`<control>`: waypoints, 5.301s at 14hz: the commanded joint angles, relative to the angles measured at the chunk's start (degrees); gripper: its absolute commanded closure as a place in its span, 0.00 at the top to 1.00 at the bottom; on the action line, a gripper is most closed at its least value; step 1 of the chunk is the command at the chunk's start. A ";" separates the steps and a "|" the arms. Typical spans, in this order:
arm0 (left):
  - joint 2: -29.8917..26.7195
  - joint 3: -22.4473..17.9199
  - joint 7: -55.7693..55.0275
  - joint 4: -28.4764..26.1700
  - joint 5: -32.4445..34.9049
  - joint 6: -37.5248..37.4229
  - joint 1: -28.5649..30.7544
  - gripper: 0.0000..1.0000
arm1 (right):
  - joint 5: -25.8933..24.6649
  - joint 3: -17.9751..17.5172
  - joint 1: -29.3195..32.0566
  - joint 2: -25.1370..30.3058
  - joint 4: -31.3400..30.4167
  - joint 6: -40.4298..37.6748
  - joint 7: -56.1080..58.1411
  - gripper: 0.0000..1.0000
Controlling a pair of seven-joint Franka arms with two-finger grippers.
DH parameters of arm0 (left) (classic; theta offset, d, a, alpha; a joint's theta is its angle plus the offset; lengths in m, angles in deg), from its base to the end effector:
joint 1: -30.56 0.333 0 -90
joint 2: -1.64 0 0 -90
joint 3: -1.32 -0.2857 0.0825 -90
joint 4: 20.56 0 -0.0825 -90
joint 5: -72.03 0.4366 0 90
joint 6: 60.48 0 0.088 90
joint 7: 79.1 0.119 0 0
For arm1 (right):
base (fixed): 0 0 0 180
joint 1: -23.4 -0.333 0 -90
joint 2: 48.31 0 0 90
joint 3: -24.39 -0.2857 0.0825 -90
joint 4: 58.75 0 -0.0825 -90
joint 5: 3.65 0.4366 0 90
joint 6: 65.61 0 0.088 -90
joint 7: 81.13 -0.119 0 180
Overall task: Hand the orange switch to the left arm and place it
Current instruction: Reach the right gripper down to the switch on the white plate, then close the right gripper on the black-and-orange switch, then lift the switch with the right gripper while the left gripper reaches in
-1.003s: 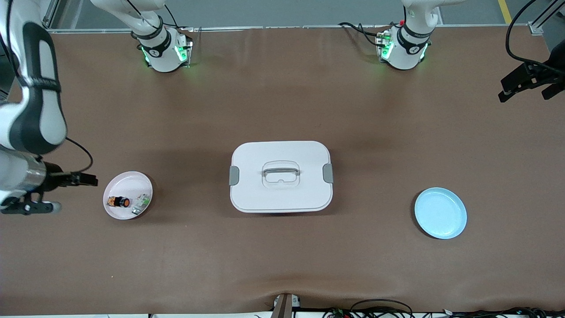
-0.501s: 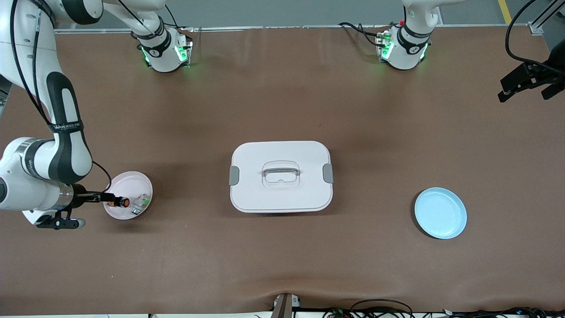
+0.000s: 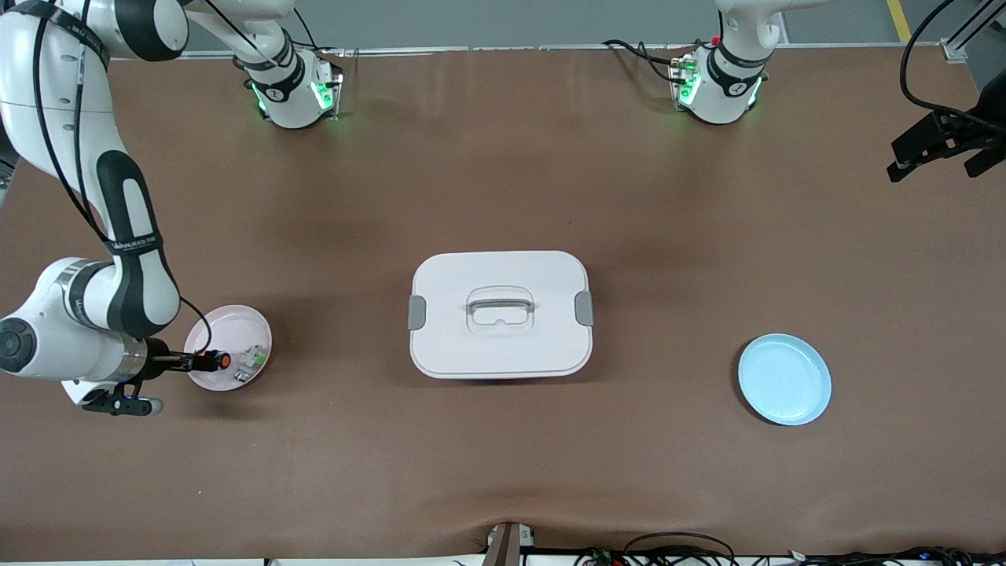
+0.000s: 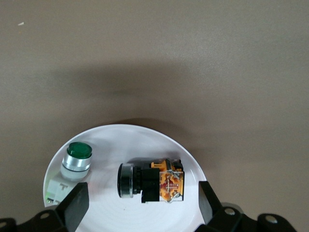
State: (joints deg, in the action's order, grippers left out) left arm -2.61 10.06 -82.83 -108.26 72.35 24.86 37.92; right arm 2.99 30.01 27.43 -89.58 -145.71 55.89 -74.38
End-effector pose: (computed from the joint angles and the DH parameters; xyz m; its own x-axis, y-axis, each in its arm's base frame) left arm 0.5774 -0.0164 0.6393 0.9986 0.0415 0.0332 0.0420 -0.9990 -0.0147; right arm 0.7104 -0.1079 0.1614 0.9896 -0.0934 -0.1095 -0.0982 -0.9944 -0.0398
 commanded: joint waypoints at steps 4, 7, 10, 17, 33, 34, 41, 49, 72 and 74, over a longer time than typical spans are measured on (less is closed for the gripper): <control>0.20 0.05 0.74 0.86 0.30 0.53 0.02 1.00 | -0.14 -0.44 0.71 -0.75 -1.54 1.20 -0.16 1.00; 0.64 0.05 0.74 0.86 0.30 0.96 -0.06 1.00 | -0.14 -0.44 0.71 -0.75 -2.77 1.28 -0.16 1.00; 1.00 0.14 0.74 0.78 0.30 1.58 -0.24 1.00 | -0.14 -0.44 0.71 -1.01 -3.21 1.37 -0.25 1.00; 1.34 0.14 0.74 0.77 0.21 2.11 -0.15 1.00 | 0.30 -0.44 0.62 -1.89 -3.56 2.33 -0.25 1.00; 1.79 0.58 -0.05 0.60 0.21 2.46 -0.42 1.00 | 0.39 -0.44 0.27 -2.33 -5.14 5.06 -0.25 0.35; 1.79 0.58 -0.14 0.60 0.21 2.46 -0.42 1.00 | 0.39 -0.44 0.27 -2.33 -5.14 4.97 -0.25 0.34; 1.61 0.67 -0.23 0.60 0.21 2.37 -0.42 1.00 | 2.66 -0.79 0.27 1.18 -4.27 -7.30 -0.42 0.35; 1.52 0.67 -0.23 0.60 0.21 2.37 -0.42 1.00 | 14.88 -0.96 -1.13 10.32 -3.83 -31.39 -9.88 0.35; 1.87 6.90 0.30 -0.19 -12.88 5.71 -2.61 1.00 | 49.87 -0.88 -30.30 21.93 -1.55 -20.98 -70.88 0.31; 2.05 9.88 0.21 -0.63 -12.88 6.15 -2.61 1.00 | 51.54 -0.88 -33.64 21.76 -0.84 -15.62 -75.02 0.30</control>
State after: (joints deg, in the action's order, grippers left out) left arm -0.77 17.97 -82.91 -108.54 60.40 30.07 35.03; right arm 52.76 28.56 -3.50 -68.37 -147.09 37.05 -145.23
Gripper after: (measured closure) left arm 0.000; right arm 0.273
